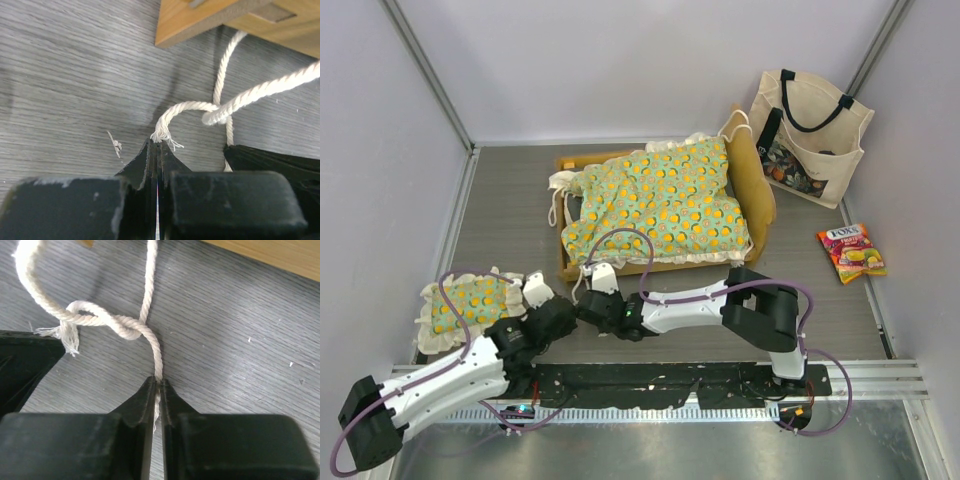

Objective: Set up the pet bed

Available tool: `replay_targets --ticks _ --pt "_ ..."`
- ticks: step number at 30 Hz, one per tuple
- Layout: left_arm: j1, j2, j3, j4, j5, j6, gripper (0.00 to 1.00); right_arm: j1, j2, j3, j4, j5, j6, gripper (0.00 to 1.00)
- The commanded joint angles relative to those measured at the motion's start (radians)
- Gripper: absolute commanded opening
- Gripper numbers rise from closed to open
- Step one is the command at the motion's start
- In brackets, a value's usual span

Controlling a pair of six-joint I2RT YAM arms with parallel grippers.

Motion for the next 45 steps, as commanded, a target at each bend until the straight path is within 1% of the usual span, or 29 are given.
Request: replay_targets --ticks 1,2,7,10,17,21,22,23,24,25,26,27,28,29,30,31,32,34,35,38,40,43,45 --pt "-0.003 0.067 0.058 -0.003 -0.046 -0.042 0.00 0.008 0.024 0.004 -0.059 0.019 -0.016 0.08" --pt "-0.001 0.074 0.064 -0.009 -0.064 -0.042 0.00 0.008 0.019 0.004 -0.064 0.042 -0.019 0.01" --pt "-0.003 0.102 0.107 -0.081 -0.126 -0.043 0.00 -0.011 -0.034 -0.013 -0.065 0.070 -0.035 0.01" --pt "-0.001 0.139 0.117 -0.093 -0.132 -0.060 0.00 -0.034 -0.082 -0.031 -0.062 0.082 -0.038 0.01" --pt "-0.001 0.249 0.146 -0.146 -0.136 -0.114 0.00 -0.095 -0.172 -0.101 -0.030 0.045 -0.053 0.01" --pt "0.000 0.252 0.150 -0.146 -0.129 -0.111 0.00 -0.109 -0.185 -0.126 -0.001 0.009 -0.067 0.01" --pt "0.000 0.246 0.149 -0.127 -0.123 -0.088 0.00 -0.109 -0.183 -0.128 0.002 -0.010 -0.073 0.01" --pt "-0.001 0.236 0.146 -0.113 -0.101 -0.079 0.05 -0.110 -0.182 -0.131 0.010 -0.021 -0.076 0.01" --pt "0.000 0.207 0.135 -0.072 -0.094 -0.047 0.14 -0.109 -0.179 -0.131 0.025 -0.031 -0.078 0.01" --pt "-0.001 0.188 0.129 -0.040 -0.087 -0.019 0.23 -0.110 -0.174 -0.131 0.028 -0.041 -0.079 0.01" --pt "-0.001 0.165 0.121 -0.006 -0.077 0.004 0.35 -0.109 -0.169 -0.131 0.033 -0.053 -0.081 0.01" --pt "-0.001 0.118 0.104 0.071 -0.072 0.042 0.41 -0.110 -0.168 -0.129 0.034 -0.056 -0.081 0.01" --pt "-0.001 0.095 0.094 0.112 -0.069 0.112 0.48 -0.111 -0.165 -0.129 0.036 -0.059 -0.081 0.01" --pt "-0.001 0.070 0.083 0.147 -0.073 0.148 0.55 -0.109 -0.162 -0.132 0.037 -0.064 -0.082 0.01" --pt "-0.001 0.049 0.066 0.204 -0.081 0.176 0.58 -0.109 -0.162 -0.134 0.039 -0.065 -0.084 0.01" --pt "0.000 0.012 0.060 0.222 -0.089 0.228 0.61 -0.109 -0.159 -0.132 0.039 -0.067 -0.082 0.01" --pt "-0.001 -0.002 0.051 0.241 -0.093 0.256 0.68 -0.110 -0.159 -0.134 0.039 -0.070 -0.082 0.01" --pt "-0.001 -0.024 0.037 0.270 -0.093 0.330 0.71 -0.111 -0.159 -0.138 0.043 -0.076 -0.076 0.01" --pt "0.000 -0.025 0.031 0.281 -0.087 0.349 0.72 -0.111 -0.160 -0.137 0.044 -0.079 -0.075 0.01" --pt "0.000 -0.002 0.018 0.304 -0.063 0.398 0.73 -0.110 -0.159 -0.143 0.054 -0.093 -0.065 0.01" --pt "-0.001 0.018 0.023 0.315 -0.048 0.415 0.72 -0.112 -0.156 -0.141 0.059 -0.104 -0.064 0.01" --pt "-0.001 0.080 0.032 0.361 -0.034 0.466 0.70 -0.112 -0.153 -0.140 0.065 -0.110 -0.061 0.01" --pt "0.000 0.131 0.049 0.359 -0.029 0.469 0.68 -0.111 -0.156 -0.141 0.068 -0.114 -0.062 0.01"
